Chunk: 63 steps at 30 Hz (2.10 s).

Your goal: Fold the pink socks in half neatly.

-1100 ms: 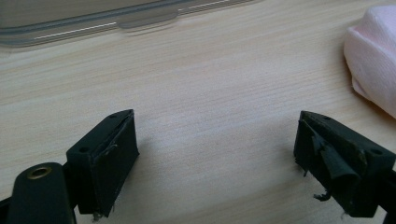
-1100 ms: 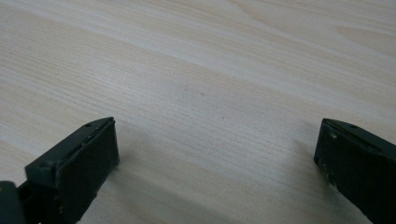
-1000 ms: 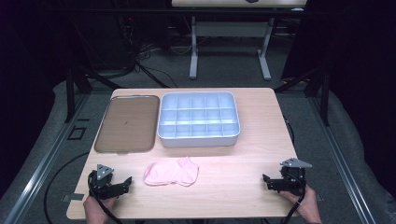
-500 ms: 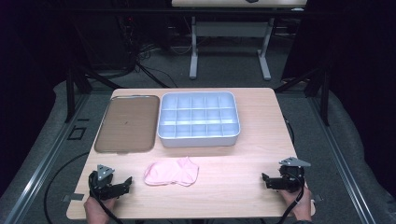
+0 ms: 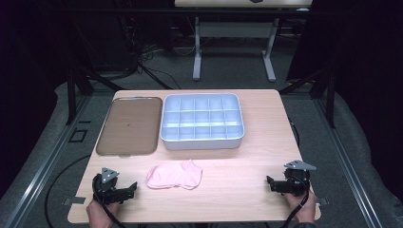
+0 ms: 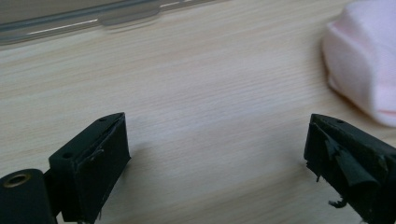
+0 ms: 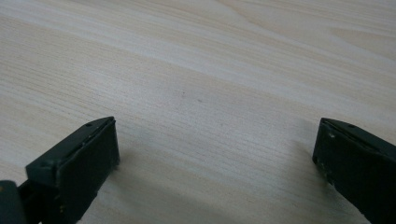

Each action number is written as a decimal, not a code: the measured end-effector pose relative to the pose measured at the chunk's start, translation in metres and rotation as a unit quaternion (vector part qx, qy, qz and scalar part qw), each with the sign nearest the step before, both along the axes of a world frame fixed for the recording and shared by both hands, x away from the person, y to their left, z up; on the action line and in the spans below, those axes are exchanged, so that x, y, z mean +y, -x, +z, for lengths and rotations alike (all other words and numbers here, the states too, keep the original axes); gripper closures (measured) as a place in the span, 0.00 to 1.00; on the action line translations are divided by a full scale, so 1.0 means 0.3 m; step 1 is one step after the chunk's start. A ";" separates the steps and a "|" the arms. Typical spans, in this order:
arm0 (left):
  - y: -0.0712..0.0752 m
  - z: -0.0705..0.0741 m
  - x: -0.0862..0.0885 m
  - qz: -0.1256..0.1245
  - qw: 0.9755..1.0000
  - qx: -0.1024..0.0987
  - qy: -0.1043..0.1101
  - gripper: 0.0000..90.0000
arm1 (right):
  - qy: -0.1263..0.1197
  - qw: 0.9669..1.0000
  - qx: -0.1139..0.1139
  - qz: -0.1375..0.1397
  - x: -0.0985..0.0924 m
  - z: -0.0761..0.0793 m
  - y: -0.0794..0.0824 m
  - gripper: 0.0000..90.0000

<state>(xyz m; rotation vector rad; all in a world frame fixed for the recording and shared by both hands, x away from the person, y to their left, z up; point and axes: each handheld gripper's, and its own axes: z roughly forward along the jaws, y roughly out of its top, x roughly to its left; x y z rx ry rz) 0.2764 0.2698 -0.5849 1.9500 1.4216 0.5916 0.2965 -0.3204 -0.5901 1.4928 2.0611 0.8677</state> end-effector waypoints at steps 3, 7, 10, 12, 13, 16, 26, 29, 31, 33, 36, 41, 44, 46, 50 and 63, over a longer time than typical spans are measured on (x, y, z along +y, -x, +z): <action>0.004 0.032 -0.021 -0.007 1.000 -0.004 0.008 0.04 | 0.000 1.000 0.000 0.001 0.000 0.000 0.000 0.00; 0.008 0.081 -0.056 -0.019 1.000 -0.015 0.012 0.01 | 0.001 1.000 0.000 0.001 0.000 0.000 0.000 0.00; 0.007 0.114 -0.085 -0.031 0.999 -0.021 0.021 0.00 | 0.000 1.000 0.000 0.001 0.000 0.000 0.000 0.00; 0.003 0.135 -0.105 -0.041 0.999 -0.022 0.023 0.00 | 0.000 1.000 0.000 0.001 0.000 0.000 0.000 0.00; 0.001 0.144 -0.115 -0.046 0.998 -0.023 0.025 0.00 | 0.000 1.000 0.000 0.001 0.000 0.000 0.000 0.00; -0.009 0.169 -0.150 -0.061 0.997 -0.025 0.029 0.00 | 0.000 1.000 0.000 0.002 0.000 0.000 0.000 0.00; -0.055 0.196 -0.299 -0.099 0.995 -0.016 0.025 0.00 | 0.000 1.000 0.000 0.002 0.000 0.000 0.000 0.00; -0.076 0.181 -0.343 -0.107 0.994 0.000 0.019 0.00 | 0.000 1.000 0.000 0.002 0.000 0.000 0.000 0.00; -0.086 0.170 -0.368 -0.114 0.993 0.004 0.017 0.01 | 0.001 1.000 0.000 0.002 0.000 0.000 0.000 0.00; -0.093 0.158 -0.393 -0.129 0.992 0.014 0.013 0.10 | 0.004 1.000 -0.005 0.003 0.002 0.000 0.001 0.00; -0.098 0.143 -0.417 -0.136 0.990 0.023 0.006 0.16 | 0.008 1.000 -0.005 0.002 0.003 0.001 0.003 0.00; -0.104 0.098 -0.453 -0.141 0.988 0.052 -0.015 0.22 | 0.006 1.000 -0.007 0.002 0.003 0.000 0.002 0.00; -0.106 0.078 -0.459 -0.142 0.988 0.057 -0.021 0.26 | 0.006 1.000 -0.005 0.003 0.002 0.000 0.001 0.00; -0.104 0.064 -0.465 -0.142 0.988 0.060 -0.030 0.29 | 0.006 1.000 -0.004 0.002 0.002 0.000 0.001 0.00; -0.098 0.044 -0.471 -0.142 0.987 0.060 -0.041 0.32 | 0.006 1.000 -0.005 0.002 0.002 0.000 0.001 0.00; -0.084 0.051 -0.467 -0.137 0.988 0.051 -0.049 0.57 | 0.003 1.000 -0.007 -0.003 0.003 0.000 0.002 0.01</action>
